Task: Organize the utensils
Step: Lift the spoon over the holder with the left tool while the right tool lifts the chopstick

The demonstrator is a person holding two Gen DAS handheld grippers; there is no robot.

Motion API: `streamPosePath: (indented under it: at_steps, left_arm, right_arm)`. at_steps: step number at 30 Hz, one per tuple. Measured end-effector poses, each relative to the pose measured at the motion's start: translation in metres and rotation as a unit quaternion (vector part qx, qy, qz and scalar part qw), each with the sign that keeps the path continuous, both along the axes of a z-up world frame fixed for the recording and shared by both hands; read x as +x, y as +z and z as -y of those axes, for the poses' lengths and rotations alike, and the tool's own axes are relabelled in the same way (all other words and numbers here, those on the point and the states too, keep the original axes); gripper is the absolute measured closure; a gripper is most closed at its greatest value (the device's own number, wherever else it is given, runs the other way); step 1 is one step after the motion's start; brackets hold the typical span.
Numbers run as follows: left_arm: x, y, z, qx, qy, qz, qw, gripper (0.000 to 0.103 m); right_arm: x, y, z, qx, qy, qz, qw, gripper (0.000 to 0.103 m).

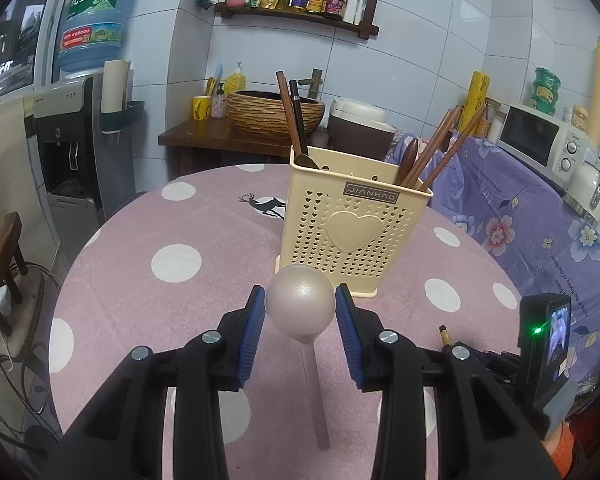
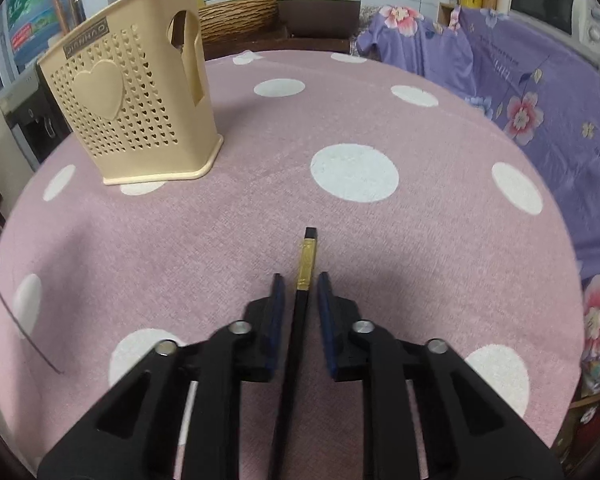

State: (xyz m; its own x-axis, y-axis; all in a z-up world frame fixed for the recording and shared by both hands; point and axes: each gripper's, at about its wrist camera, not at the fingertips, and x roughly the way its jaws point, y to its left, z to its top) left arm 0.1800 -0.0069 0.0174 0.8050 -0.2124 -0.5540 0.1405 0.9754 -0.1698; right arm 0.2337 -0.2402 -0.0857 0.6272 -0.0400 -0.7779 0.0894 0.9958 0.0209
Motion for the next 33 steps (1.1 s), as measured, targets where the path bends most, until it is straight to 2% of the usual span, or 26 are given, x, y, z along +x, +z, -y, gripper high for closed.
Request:
streamPosePath:
  at_steps: [4, 7, 10, 15, 18, 21, 24, 33]
  left_arm:
    - [0.001, -0.001, 0.001, 0.001, -0.003, -0.002, 1.0000, 0.066]
    - [0.000, -0.001, 0.001, 0.002, -0.002, -0.001, 1.0000, 0.067]
    - [0.000, 0.000, 0.000, 0.004, 0.000, 0.002, 1.0000, 0.066]
    - [-0.002, 0.002, -0.003, 0.000, 0.007, 0.008, 0.9999, 0.067]
    - [-0.003, 0.002, -0.004, -0.004, 0.010, 0.009, 0.9999, 0.067]
    - [-0.003, 0.003, -0.003, -0.006, 0.009, 0.010, 0.9999, 0.067]
    - [-0.003, 0.003, -0.002, -0.006, 0.008, 0.012, 0.9999, 0.067]
    - [0.000, 0.004, -0.003, -0.005, 0.004, 0.013, 0.9999, 0.067]
  right_arm:
    - [0.002, 0.001, 0.004, 0.018, 0.003, -0.001, 1.000, 0.095]
    - [0.000, 0.005, 0.008, 0.054, 0.011, 0.005, 0.998, 0.095]
    - [-0.010, 0.024, 0.011, 0.079, 0.021, 0.039, 0.996, 0.095]
    - [-0.036, 0.077, 0.024, 0.138, 0.049, 0.114, 0.983, 0.095]
    - [-0.053, 0.107, 0.030, 0.143, 0.065, 0.160, 0.975, 0.095]
    - [-0.064, 0.125, 0.031, 0.145, 0.075, 0.186, 0.969, 0.095]
    - [-0.070, 0.131, 0.030, 0.142, 0.077, 0.199, 0.967, 0.095]
    - [-0.071, 0.136, 0.026, 0.146, 0.093, 0.200, 0.964, 0.095]
